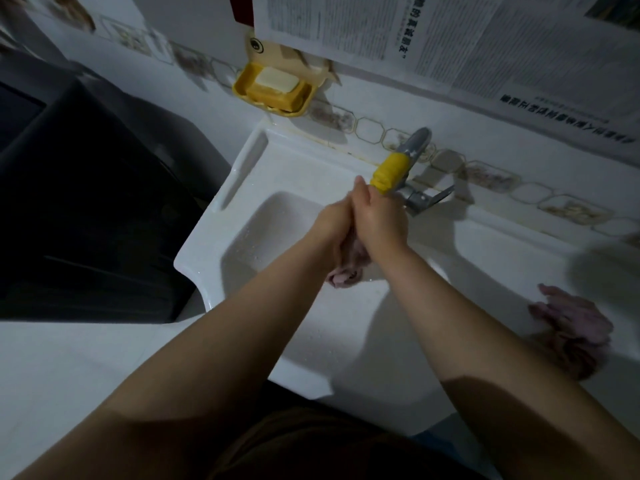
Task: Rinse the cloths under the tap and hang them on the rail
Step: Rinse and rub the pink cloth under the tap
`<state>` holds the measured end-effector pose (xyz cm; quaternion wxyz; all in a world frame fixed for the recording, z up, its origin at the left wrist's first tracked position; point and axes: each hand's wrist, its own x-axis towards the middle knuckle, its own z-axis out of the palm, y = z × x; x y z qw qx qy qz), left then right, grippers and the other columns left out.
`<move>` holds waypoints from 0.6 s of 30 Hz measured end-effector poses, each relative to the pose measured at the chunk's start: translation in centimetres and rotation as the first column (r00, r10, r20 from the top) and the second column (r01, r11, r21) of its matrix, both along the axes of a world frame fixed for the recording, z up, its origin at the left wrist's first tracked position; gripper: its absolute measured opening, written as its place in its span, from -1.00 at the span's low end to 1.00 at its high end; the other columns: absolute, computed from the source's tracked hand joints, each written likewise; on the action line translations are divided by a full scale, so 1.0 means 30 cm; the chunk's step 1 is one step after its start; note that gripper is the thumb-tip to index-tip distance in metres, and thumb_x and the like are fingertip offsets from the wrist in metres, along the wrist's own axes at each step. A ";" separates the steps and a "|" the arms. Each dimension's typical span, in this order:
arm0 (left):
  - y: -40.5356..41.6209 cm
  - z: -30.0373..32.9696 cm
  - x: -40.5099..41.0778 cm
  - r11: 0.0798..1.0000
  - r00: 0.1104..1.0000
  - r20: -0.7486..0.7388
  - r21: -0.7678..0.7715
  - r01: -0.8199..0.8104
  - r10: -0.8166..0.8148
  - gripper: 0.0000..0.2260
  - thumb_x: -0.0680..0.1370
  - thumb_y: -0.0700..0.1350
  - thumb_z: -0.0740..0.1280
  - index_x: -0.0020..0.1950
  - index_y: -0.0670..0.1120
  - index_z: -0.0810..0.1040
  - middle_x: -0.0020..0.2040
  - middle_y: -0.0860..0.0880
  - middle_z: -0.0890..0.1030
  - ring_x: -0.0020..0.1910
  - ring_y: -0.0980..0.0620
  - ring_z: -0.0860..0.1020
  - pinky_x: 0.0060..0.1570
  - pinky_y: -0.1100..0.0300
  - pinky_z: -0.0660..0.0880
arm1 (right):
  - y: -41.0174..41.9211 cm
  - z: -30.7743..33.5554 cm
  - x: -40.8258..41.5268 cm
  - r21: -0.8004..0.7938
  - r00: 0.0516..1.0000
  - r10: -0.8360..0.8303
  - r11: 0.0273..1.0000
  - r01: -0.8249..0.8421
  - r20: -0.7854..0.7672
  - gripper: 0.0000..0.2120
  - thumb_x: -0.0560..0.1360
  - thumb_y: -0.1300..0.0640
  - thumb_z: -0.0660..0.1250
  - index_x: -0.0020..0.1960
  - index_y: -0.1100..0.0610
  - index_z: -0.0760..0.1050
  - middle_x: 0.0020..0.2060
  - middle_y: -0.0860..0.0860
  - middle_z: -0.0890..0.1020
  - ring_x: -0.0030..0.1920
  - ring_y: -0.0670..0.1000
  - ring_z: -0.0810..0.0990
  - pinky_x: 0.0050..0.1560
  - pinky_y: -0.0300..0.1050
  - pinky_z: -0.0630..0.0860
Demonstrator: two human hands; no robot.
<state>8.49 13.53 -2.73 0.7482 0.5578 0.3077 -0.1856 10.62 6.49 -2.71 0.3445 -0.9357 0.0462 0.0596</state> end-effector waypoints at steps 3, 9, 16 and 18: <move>0.025 0.010 -0.011 0.984 0.983 -0.038 -0.005 0.181 -0.181 -0.38 0.50 0.33 0.23 0.17 -0.21 0.56 0.00 -0.19 0.66 -0.01 -0.08 0.64 0.10 0.09 0.56 | -0.061 -0.024 0.080 0.091 0.975 -0.037 0.994 0.058 -0.218 -0.62 0.61 -0.07 0.13 -0.14 0.18 0.52 0.00 0.24 0.62 -0.04 0.20 0.57 -0.06 -0.08 0.40; 0.160 -0.022 0.010 0.933 0.943 0.221 0.314 0.175 -0.251 -0.85 0.58 -0.16 0.33 0.05 -0.24 0.54 -0.07 -0.17 0.64 -0.13 0.04 0.65 -0.09 0.17 0.60 | -0.157 0.006 0.075 0.257 0.929 0.204 0.958 -0.125 -0.310 -0.69 0.61 -0.01 0.17 0.02 0.20 0.54 -0.16 0.11 0.55 -0.09 0.07 0.52 -0.18 -0.21 0.30; 0.165 -0.052 0.042 0.936 0.959 0.250 0.348 0.041 -0.134 -0.83 0.60 -0.07 0.26 -0.08 -0.16 0.52 -0.10 -0.18 0.63 -0.06 -0.14 0.62 -0.01 -0.01 0.57 | -0.242 -0.042 0.066 0.416 0.921 0.254 0.902 -0.116 -0.294 -0.85 0.54 0.05 0.31 -0.19 0.01 0.56 -0.26 -0.07 0.62 -0.18 -0.07 0.57 -0.09 -0.18 0.50; 0.136 -0.058 0.042 0.953 0.987 0.162 0.300 -0.047 -0.002 -0.80 0.57 -0.02 0.29 -0.12 -0.15 0.53 -0.08 -0.21 0.64 -0.03 -0.18 0.63 0.03 -0.03 0.58 | -0.214 -0.029 0.044 0.454 0.966 0.123 0.891 -0.007 -0.227 -0.81 0.57 0.10 0.27 -0.20 0.01 0.56 -0.35 -0.10 0.61 -0.30 -0.19 0.55 -0.30 -0.35 0.44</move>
